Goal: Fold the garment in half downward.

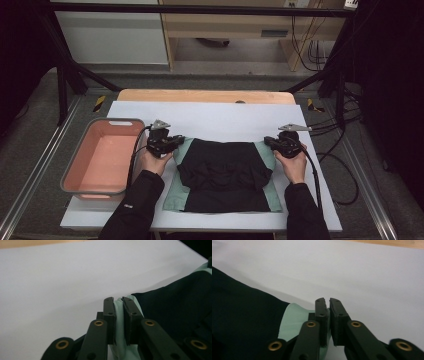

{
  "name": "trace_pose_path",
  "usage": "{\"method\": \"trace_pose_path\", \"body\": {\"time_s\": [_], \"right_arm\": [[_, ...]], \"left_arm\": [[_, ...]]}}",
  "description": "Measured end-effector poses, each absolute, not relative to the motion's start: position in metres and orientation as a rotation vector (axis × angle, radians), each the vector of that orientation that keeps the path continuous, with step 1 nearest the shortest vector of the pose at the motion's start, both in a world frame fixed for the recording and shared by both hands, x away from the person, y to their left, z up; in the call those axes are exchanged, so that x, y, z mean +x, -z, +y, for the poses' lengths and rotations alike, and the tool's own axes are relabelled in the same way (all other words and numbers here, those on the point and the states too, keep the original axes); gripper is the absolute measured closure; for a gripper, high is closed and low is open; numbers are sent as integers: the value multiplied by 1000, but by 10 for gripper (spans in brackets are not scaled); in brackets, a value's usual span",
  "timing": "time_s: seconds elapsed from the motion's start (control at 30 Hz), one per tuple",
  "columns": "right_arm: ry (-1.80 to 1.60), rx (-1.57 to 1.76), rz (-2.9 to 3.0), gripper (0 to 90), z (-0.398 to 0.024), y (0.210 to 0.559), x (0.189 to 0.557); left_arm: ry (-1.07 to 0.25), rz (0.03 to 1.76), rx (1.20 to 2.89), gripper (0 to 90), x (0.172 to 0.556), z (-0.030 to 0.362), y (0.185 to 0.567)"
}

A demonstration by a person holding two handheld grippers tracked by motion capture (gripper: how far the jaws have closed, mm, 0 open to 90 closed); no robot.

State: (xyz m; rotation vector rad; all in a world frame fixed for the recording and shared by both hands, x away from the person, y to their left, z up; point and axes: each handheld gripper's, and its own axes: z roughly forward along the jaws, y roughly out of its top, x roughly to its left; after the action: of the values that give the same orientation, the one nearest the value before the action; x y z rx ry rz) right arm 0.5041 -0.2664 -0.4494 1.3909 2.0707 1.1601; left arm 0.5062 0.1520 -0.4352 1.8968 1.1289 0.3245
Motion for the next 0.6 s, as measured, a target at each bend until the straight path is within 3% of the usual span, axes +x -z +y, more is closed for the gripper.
{"method": "trace_pose_path", "body": {"time_s": [0.07, 0.17, 0.23, 0.43, 0.6], "right_arm": [[-1149, 1383, 2058, 777, -267, 451, 503], [-1185, 1362, 2051, 588, -270, 443, 494], [-1198, 1330, 2044, 488, -270, 435, 486], [-1275, 1268, 2062, 370, -263, 421, 449], [-1257, 1230, 2140, 364, -252, 425, 432]], "left_arm": [[-363, 1119, 1908, 710, 502, 152, 432], [-422, 1085, 1893, 478, 488, 159, 422], [-371, 1080, 1879, 330, 483, 163, 417], [-342, 1023, 1908, 148, 455, 161, 413], [-288, 971, 1954, 115, 442, 146, 417]]}}
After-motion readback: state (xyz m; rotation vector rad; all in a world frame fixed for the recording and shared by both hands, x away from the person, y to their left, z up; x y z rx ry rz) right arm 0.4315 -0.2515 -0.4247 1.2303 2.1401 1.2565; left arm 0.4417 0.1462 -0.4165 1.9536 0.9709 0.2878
